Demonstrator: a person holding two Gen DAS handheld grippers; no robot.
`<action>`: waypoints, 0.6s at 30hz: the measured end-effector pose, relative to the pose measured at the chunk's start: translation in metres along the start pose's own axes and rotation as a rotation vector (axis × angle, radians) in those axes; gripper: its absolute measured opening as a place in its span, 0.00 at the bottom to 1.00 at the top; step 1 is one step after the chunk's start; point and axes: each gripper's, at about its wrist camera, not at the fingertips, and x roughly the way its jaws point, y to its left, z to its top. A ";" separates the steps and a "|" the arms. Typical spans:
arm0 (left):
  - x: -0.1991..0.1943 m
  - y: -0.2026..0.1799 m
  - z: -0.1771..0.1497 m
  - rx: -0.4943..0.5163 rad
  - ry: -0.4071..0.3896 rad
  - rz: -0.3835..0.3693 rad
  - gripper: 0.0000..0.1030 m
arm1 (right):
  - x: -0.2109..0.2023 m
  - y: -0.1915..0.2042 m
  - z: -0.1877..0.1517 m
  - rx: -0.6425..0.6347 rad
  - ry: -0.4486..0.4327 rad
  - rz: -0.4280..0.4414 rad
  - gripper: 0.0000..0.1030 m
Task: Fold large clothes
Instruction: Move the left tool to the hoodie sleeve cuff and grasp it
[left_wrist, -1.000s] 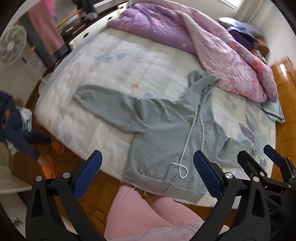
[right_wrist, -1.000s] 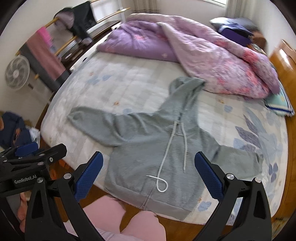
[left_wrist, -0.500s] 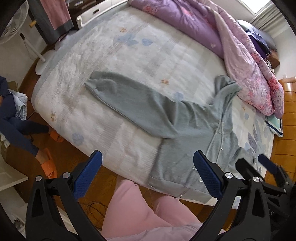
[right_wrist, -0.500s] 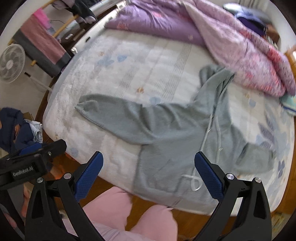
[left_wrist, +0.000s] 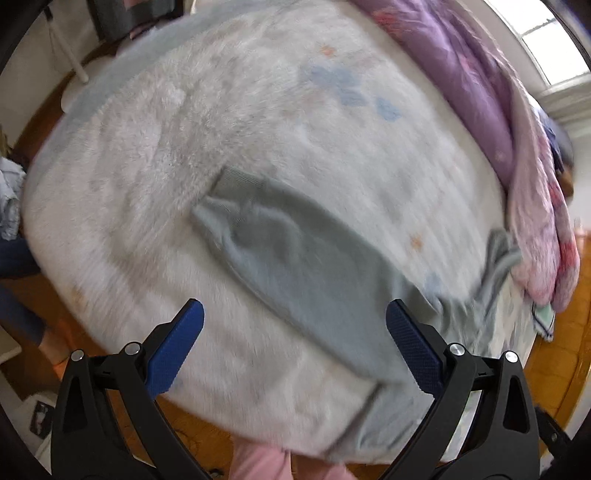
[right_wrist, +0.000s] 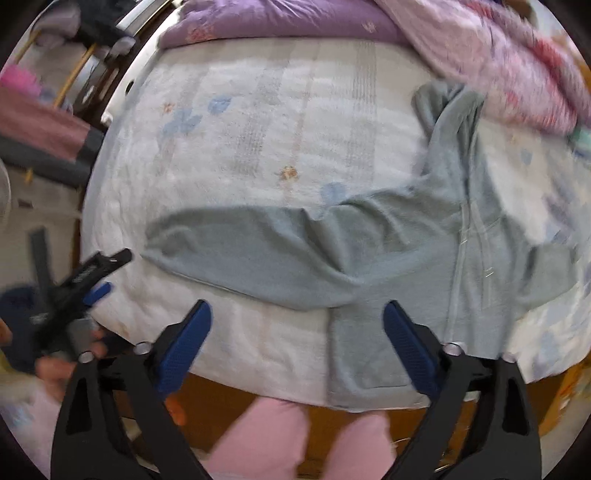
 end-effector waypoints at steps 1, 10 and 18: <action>0.015 0.012 0.011 -0.036 0.025 0.008 0.95 | 0.008 -0.002 0.005 0.025 0.017 0.006 0.81; 0.111 0.064 0.062 -0.213 0.192 0.056 0.95 | 0.066 -0.015 0.021 0.079 0.172 -0.109 0.77; 0.143 0.046 0.076 -0.148 0.185 0.209 0.43 | 0.085 -0.032 0.015 0.100 0.236 -0.166 0.77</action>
